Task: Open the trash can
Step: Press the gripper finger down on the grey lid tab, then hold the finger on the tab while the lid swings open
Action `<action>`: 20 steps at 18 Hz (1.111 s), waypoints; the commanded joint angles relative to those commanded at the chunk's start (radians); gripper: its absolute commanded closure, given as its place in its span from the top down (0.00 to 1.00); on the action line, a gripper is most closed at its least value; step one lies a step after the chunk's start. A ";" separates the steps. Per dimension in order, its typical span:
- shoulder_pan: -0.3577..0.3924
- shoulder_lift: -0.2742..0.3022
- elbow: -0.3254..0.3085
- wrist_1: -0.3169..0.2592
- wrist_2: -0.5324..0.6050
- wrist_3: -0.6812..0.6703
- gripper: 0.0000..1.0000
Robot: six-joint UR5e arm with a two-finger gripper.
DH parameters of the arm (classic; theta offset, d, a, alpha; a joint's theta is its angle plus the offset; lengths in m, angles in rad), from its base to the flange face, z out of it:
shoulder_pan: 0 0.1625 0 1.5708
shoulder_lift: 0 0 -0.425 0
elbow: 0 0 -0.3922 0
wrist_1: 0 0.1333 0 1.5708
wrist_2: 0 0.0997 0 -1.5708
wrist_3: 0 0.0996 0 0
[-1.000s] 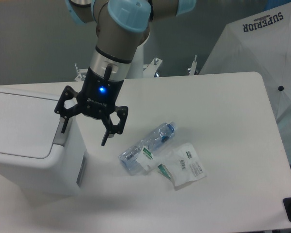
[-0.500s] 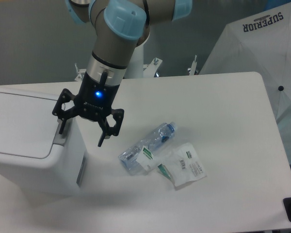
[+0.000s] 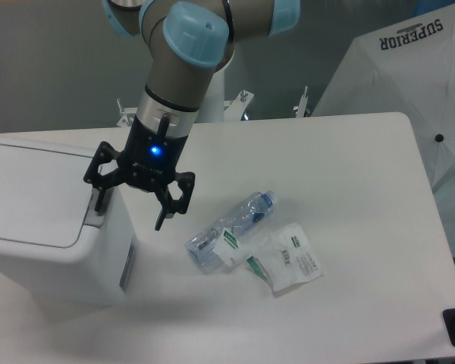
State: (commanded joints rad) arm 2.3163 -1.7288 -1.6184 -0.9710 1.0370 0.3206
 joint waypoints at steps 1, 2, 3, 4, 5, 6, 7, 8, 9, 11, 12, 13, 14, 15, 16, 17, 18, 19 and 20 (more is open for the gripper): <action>0.000 0.002 0.000 0.000 0.000 -0.002 1.00; 0.000 0.002 0.000 0.000 0.000 -0.002 1.00; 0.000 0.002 0.005 0.000 -0.002 -0.002 1.00; 0.000 0.002 0.009 0.000 -0.002 -0.002 1.00; 0.000 0.003 0.014 0.000 -0.002 -0.003 1.00; 0.000 0.003 0.017 0.000 -0.002 -0.003 1.00; 0.000 0.003 0.014 0.000 -0.002 -0.003 1.00; 0.000 0.005 0.012 0.000 -0.002 -0.003 1.00; 0.000 0.003 0.009 0.000 -0.002 -0.003 1.00; 0.000 0.000 0.009 0.000 -0.002 0.000 1.00; 0.000 -0.002 0.008 0.000 -0.002 0.000 1.00; 0.000 -0.003 0.006 0.000 -0.002 0.000 1.00; 0.000 -0.003 0.003 0.000 0.000 0.000 1.00; 0.000 -0.006 0.000 0.000 0.000 0.000 1.00; 0.000 -0.009 0.000 0.000 0.000 0.000 1.00; 0.000 -0.012 0.002 0.002 0.000 0.000 1.00; 0.000 -0.012 0.002 0.002 0.000 0.000 1.00; 0.000 -0.012 0.003 0.002 0.000 0.000 1.00; 0.000 -0.011 0.005 0.002 -0.002 0.000 1.00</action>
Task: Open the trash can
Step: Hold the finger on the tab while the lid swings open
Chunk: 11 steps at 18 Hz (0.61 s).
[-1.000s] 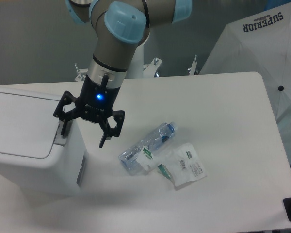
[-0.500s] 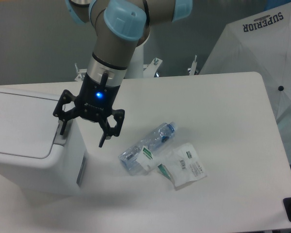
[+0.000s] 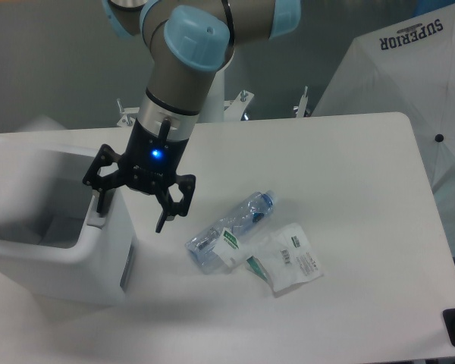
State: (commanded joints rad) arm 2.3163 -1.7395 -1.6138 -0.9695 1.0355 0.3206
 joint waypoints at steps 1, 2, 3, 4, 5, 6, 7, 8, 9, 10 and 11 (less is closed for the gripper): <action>0.000 0.002 0.005 0.000 0.000 0.000 1.00; 0.000 0.002 0.015 -0.002 0.000 -0.003 1.00; 0.000 0.005 0.026 0.000 -0.002 -0.005 1.00; 0.000 0.008 0.038 -0.002 -0.005 -0.006 1.00; 0.002 0.009 0.054 -0.002 -0.006 -0.006 1.00; 0.002 0.009 0.066 0.000 -0.006 -0.003 1.00; 0.008 0.009 0.077 0.000 -0.006 0.003 1.00; 0.014 0.008 0.084 0.000 -0.006 0.011 1.00; 0.023 0.005 0.092 0.002 -0.003 0.014 1.00; 0.046 0.002 0.095 0.002 -0.002 0.021 1.00; 0.070 -0.003 0.097 0.003 0.000 0.032 1.00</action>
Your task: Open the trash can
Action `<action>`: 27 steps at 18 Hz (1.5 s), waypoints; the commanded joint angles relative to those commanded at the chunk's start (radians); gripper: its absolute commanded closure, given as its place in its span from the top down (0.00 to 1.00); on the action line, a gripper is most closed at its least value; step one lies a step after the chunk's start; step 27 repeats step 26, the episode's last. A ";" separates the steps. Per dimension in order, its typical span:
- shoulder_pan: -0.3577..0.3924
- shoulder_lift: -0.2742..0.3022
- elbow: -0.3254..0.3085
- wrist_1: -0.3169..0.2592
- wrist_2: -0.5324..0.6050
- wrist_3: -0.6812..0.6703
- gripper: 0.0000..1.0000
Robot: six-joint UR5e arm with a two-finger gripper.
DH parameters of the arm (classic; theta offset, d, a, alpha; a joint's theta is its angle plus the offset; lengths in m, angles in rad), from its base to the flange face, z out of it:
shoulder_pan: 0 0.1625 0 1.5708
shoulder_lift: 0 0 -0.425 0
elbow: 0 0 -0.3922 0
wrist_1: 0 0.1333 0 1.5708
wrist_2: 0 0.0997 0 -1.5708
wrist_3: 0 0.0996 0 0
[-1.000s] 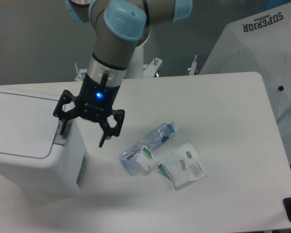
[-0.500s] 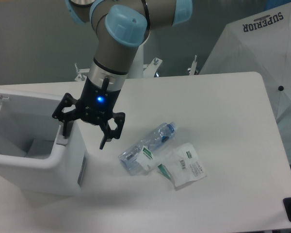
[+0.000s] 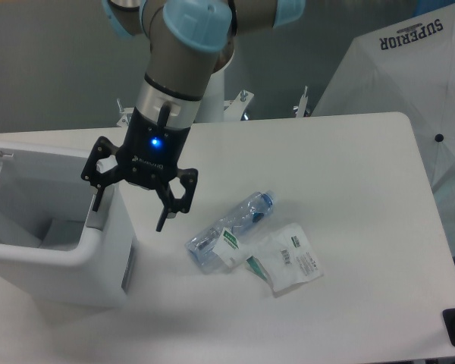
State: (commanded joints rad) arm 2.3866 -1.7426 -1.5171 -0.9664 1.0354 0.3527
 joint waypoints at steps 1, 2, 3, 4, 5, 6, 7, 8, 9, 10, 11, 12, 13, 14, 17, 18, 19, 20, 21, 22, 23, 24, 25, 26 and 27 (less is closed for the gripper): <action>0.018 -0.009 0.000 0.003 0.002 0.017 1.00; 0.040 -0.023 0.000 0.002 0.002 0.044 1.00; 0.066 -0.028 0.000 0.002 0.000 0.063 1.00; 0.089 -0.032 0.000 0.005 0.000 0.068 1.00; 0.114 -0.034 0.002 0.006 0.000 0.072 1.00; 0.140 -0.046 0.005 0.006 0.000 0.084 1.00; 0.163 -0.058 0.009 0.006 0.000 0.106 1.00; 0.177 -0.077 0.014 0.006 0.002 0.127 1.00; 0.196 -0.096 0.023 0.008 0.003 0.146 1.00; 0.212 -0.119 0.028 0.011 0.009 0.167 1.00; 0.226 -0.136 0.029 0.011 0.030 0.195 1.00; 0.242 -0.152 0.034 0.012 0.063 0.230 1.00; 0.252 -0.167 0.037 0.012 0.101 0.274 1.00; 0.259 -0.181 0.038 0.011 0.144 0.332 1.00; 0.290 -0.209 0.022 0.002 0.282 0.552 1.00; 0.302 -0.221 0.012 0.002 0.305 0.631 1.00; 0.321 -0.230 0.009 0.003 0.317 0.700 1.00; 0.336 -0.241 0.009 0.002 0.322 0.756 1.00; 0.348 -0.245 0.008 0.002 0.327 0.806 1.00; 0.358 -0.249 0.002 0.002 0.337 0.857 1.00; 0.365 -0.258 0.000 0.002 0.353 0.905 1.00; 0.367 -0.265 0.000 0.002 0.373 0.940 1.00; 0.367 -0.275 0.002 0.003 0.397 0.957 1.00; 0.367 -0.275 0.003 0.003 0.417 0.957 1.00; 0.367 -0.275 0.003 0.003 0.417 0.957 1.00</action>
